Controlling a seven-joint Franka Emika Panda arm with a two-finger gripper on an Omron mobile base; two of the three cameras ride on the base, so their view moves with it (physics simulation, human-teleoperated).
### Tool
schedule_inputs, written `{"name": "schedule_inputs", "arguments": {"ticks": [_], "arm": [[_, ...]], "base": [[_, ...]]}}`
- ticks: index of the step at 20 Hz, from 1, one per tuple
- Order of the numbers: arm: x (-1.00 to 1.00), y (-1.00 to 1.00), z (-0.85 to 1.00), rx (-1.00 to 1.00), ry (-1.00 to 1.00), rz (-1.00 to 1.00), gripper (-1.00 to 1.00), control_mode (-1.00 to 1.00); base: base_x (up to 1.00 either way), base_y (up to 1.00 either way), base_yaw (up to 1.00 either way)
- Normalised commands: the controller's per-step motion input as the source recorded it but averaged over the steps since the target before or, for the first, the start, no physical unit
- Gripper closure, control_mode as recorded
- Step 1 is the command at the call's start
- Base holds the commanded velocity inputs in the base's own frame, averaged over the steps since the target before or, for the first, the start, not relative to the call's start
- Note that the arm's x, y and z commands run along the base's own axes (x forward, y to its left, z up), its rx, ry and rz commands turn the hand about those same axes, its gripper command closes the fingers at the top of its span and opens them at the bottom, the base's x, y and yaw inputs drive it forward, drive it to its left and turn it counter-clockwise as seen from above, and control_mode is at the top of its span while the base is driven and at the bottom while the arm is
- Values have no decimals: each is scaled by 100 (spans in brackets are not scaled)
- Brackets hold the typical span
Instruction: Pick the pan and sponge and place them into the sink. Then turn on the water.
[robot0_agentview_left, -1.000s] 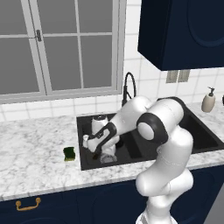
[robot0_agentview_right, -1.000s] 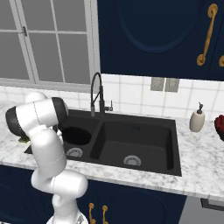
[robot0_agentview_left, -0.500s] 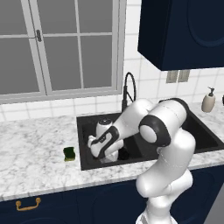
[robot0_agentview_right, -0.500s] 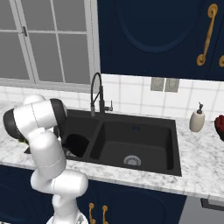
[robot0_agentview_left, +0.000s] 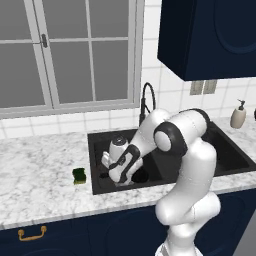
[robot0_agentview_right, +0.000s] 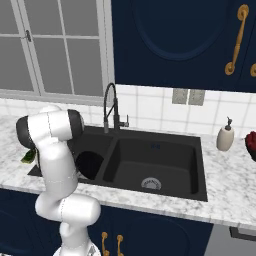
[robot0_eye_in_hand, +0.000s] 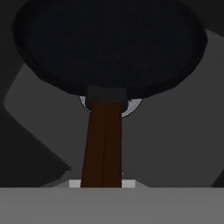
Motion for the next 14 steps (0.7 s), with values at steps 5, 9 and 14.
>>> {"name": "schedule_inputs", "arguments": {"ticks": [5,9,14], "arm": [[56,-12,-79,-1,2,0,100,-100],[14,-12,-100,-3,10,0,100,-100],[0,-14,-63,0,2,0,-100,-100]], "base": [[0,0,0],[0,0,0],[0,0,0]]}}
